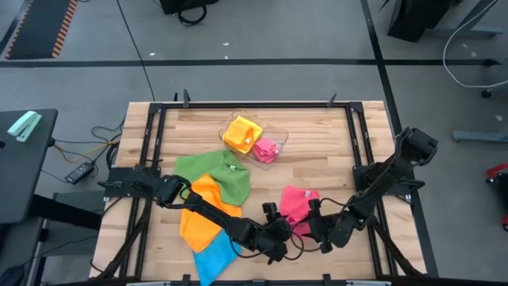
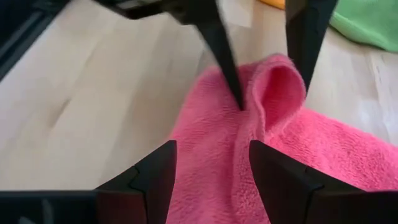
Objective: Fold microfiber towels
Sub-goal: Fold the pink microfiber cloth
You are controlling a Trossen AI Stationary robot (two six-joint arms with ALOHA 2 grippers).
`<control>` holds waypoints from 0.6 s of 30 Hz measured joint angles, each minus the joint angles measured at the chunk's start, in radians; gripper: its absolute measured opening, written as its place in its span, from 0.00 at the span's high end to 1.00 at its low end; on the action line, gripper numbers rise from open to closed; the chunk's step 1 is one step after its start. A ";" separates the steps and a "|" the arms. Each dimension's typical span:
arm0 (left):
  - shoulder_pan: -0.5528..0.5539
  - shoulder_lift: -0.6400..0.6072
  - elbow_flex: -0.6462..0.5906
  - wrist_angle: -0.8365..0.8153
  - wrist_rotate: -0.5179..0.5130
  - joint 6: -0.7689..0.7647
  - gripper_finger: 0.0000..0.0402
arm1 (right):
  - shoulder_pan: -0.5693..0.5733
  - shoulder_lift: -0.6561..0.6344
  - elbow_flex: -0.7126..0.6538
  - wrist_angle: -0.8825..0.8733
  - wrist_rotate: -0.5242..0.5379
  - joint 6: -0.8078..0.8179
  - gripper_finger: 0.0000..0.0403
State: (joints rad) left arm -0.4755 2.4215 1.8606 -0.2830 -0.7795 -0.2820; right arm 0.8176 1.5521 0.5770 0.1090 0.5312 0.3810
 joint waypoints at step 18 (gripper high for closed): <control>0.053 0.000 0.000 0.000 -0.162 0.338 0.41 | -0.026 -0.002 0.006 -0.034 -0.004 0.054 0.48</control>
State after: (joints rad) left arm -0.4229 2.4218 1.8603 -0.2827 -0.9416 0.0558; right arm 0.7921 1.5501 0.5826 0.0751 0.5270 0.4351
